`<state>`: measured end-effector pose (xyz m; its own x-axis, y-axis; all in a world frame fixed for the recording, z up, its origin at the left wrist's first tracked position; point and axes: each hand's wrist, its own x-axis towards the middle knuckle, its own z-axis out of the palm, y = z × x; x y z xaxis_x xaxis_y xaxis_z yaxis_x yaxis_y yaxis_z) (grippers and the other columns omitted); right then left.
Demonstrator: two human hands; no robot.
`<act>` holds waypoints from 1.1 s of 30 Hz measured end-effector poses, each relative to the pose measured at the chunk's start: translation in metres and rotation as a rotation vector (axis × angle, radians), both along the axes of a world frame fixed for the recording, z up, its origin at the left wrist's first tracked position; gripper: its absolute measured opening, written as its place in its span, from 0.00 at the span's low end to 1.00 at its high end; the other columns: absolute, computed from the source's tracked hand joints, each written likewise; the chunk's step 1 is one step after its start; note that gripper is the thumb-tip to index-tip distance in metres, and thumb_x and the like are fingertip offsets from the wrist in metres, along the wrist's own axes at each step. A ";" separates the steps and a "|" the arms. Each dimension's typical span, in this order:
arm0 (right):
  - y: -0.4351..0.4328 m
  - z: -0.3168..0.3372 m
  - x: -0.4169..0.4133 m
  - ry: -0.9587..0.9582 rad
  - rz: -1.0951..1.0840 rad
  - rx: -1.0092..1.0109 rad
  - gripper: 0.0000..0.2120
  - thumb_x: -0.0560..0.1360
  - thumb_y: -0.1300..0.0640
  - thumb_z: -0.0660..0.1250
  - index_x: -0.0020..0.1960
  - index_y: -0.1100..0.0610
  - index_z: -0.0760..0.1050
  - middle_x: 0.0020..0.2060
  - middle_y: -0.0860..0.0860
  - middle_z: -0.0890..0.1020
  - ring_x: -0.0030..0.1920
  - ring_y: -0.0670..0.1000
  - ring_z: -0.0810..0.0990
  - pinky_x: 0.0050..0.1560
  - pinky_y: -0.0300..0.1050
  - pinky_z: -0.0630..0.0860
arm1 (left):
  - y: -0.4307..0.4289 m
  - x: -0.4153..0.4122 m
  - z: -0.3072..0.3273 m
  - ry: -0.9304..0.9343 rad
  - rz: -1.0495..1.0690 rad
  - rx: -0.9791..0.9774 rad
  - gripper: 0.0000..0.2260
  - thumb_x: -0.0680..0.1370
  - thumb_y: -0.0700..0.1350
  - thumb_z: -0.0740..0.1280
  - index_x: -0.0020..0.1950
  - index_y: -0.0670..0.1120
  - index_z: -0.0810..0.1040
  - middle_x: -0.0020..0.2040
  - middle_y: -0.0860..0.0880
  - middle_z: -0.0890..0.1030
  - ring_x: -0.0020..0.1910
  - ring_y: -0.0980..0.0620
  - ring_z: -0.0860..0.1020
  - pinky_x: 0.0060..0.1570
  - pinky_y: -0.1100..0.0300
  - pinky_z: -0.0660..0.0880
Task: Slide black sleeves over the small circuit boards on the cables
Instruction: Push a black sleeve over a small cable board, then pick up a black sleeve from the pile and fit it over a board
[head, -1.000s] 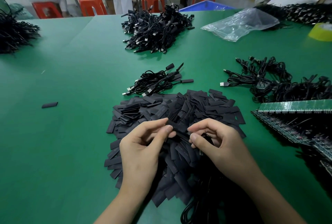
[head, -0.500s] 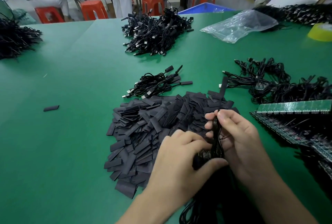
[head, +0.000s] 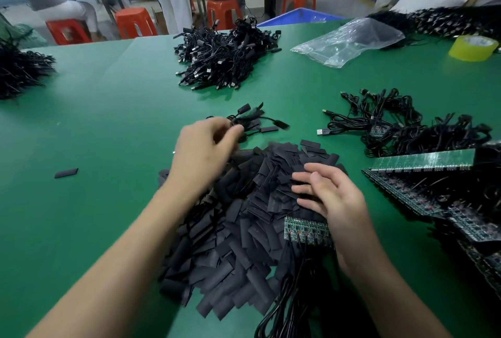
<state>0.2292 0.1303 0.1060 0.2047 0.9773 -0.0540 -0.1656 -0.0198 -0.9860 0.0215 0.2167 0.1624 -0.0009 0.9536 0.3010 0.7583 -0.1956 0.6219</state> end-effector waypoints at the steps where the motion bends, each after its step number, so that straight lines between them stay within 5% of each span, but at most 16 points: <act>1: 0.000 -0.001 0.000 -0.079 0.006 0.020 0.07 0.83 0.61 0.63 0.56 0.56 0.80 0.48 0.51 0.87 0.49 0.50 0.86 0.50 0.44 0.82 | 0.015 -0.004 -0.002 0.060 0.038 0.016 0.15 0.81 0.54 0.67 0.39 0.46 0.80 0.35 0.49 0.83 0.38 0.47 0.81 0.42 0.52 0.78; 5: -0.003 -0.008 0.003 -0.470 0.041 0.096 0.06 0.80 0.59 0.68 0.46 0.51 0.81 0.39 0.46 0.84 0.42 0.44 0.82 0.43 0.37 0.76 | 0.059 -0.016 -0.021 0.364 0.158 0.119 0.13 0.82 0.57 0.66 0.48 0.50 0.84 0.44 0.46 0.85 0.49 0.40 0.80 0.48 0.51 0.74; 8: -0.003 -0.013 0.003 -0.777 0.064 0.135 0.08 0.79 0.56 0.69 0.41 0.50 0.77 0.35 0.45 0.78 0.41 0.46 0.76 0.41 0.42 0.71 | 0.075 -0.022 -0.037 0.481 0.194 0.102 0.14 0.81 0.57 0.68 0.55 0.50 0.87 0.52 0.45 0.83 0.55 0.40 0.76 0.50 0.50 0.69; 15: -0.005 -0.017 0.004 -1.200 0.030 0.179 0.19 0.80 0.47 0.68 0.34 0.47 0.65 0.32 0.43 0.69 0.40 0.49 0.69 0.42 0.46 0.65 | 0.053 -0.016 -0.037 0.289 0.134 0.088 0.15 0.78 0.55 0.72 0.58 0.47 0.81 0.54 0.45 0.78 0.56 0.42 0.77 0.54 0.49 0.74; 19: -0.005 -0.016 0.001 -1.242 0.046 0.160 0.20 0.79 0.44 0.67 0.33 0.49 0.65 0.33 0.44 0.69 0.41 0.50 0.68 0.43 0.47 0.64 | -0.011 0.014 -0.032 0.175 -0.152 0.076 0.10 0.78 0.58 0.70 0.49 0.53 0.85 0.45 0.53 0.78 0.48 0.52 0.76 0.49 0.56 0.73; 26: -0.004 -0.013 0.002 -1.121 0.038 0.188 0.20 0.83 0.45 0.60 0.35 0.50 0.62 0.29 0.45 0.68 0.36 0.53 0.69 0.38 0.51 0.62 | -0.087 0.036 -0.039 -0.019 -0.343 -0.165 0.15 0.75 0.66 0.66 0.48 0.58 0.87 0.41 0.58 0.82 0.45 0.60 0.79 0.49 0.58 0.76; 29: -0.004 -0.015 0.002 -0.966 0.052 0.168 0.22 0.83 0.42 0.58 0.35 0.52 0.60 0.25 0.49 0.67 0.30 0.53 0.67 0.34 0.55 0.64 | -0.094 0.040 -0.040 -0.163 -0.341 -0.240 0.06 0.73 0.58 0.76 0.43 0.57 0.86 0.35 0.61 0.81 0.34 0.62 0.76 0.37 0.69 0.70; 33: -0.004 -0.012 0.001 -0.792 0.020 0.236 0.20 0.81 0.43 0.59 0.34 0.50 0.62 0.27 0.47 0.70 0.28 0.48 0.67 0.32 0.45 0.64 | -0.094 0.042 -0.044 -0.373 -0.339 -0.365 0.04 0.75 0.50 0.77 0.41 0.54 0.86 0.27 0.59 0.74 0.28 0.62 0.68 0.33 0.73 0.65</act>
<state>0.2304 0.1264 0.0937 0.0785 0.9489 0.3057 0.5779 0.2065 -0.7895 0.0632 0.1225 0.1183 0.2773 0.9608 -0.0064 0.4098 -0.1123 0.9052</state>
